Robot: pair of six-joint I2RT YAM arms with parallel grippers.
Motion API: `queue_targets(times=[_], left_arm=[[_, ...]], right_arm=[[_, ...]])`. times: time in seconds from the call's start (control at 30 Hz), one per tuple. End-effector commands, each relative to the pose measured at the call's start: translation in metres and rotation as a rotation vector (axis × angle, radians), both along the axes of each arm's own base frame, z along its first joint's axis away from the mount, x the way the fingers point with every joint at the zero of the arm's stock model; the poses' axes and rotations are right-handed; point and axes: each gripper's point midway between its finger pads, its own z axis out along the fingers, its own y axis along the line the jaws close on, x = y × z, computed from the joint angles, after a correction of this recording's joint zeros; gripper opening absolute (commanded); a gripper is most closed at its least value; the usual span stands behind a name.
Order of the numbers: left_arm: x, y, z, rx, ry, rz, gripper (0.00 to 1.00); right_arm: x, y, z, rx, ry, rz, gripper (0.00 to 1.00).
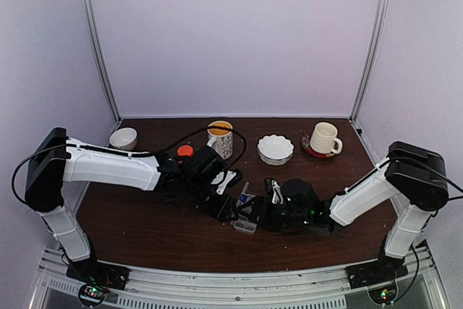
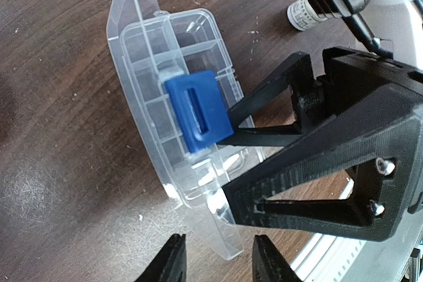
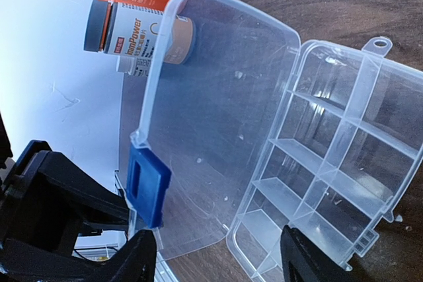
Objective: Sort the pills into containers
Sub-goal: Open the pill container at the center of the board.
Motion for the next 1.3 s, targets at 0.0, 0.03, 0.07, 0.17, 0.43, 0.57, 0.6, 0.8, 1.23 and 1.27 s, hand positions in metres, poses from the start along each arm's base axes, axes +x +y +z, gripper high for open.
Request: queue_targets(times=[0.0, 0.03, 0.07, 0.17, 0.43, 0.57, 0.6, 0.8, 1.23, 1.27], left_arm=[[0.009, -0.005, -0.001, 0.025, -0.026, 0.016, 0.38], [0.011, -0.002, -0.004, 0.05, -0.029, 0.029, 0.37], [0.014, 0.002, -0.006, 0.071, -0.034, 0.047, 0.36], [0.02, 0.014, -0.01, 0.105, -0.038, 0.1, 0.35], [0.032, 0.027, -0.007, -0.014, 0.017, 0.186, 0.35], [0.036, 0.033, -0.018, -0.037, 0.053, 0.222, 0.35], [0.037, 0.033, -0.021, -0.048, 0.067, 0.226, 0.35], [0.038, 0.039, -0.046, -0.043, 0.135, 0.254, 0.35], [0.035, 0.047, -0.075, 0.015, 0.173, 0.27, 0.34], [0.035, 0.047, -0.074, 0.014, 0.171, 0.27, 0.34]], right_arm=[[-0.006, -0.014, -0.03, -0.116, 0.053, -0.003, 0.67], [-0.006, -0.014, -0.03, -0.116, 0.053, -0.003, 0.67], [-0.007, -0.014, -0.03, -0.116, 0.053, -0.003, 0.67], [-0.007, -0.016, -0.031, -0.123, 0.054, -0.004, 0.67], [-0.007, -0.017, -0.035, -0.135, 0.063, -0.008, 0.67], [-0.008, -0.018, -0.037, -0.141, 0.067, -0.007, 0.66], [-0.008, -0.018, -0.036, -0.14, 0.066, -0.007, 0.66], [-0.007, -0.018, -0.038, -0.142, 0.071, -0.005, 0.64], [-0.004, -0.017, -0.032, -0.133, 0.066, -0.004, 0.62], [-0.004, -0.016, -0.03, -0.127, 0.062, -0.003, 0.62]])
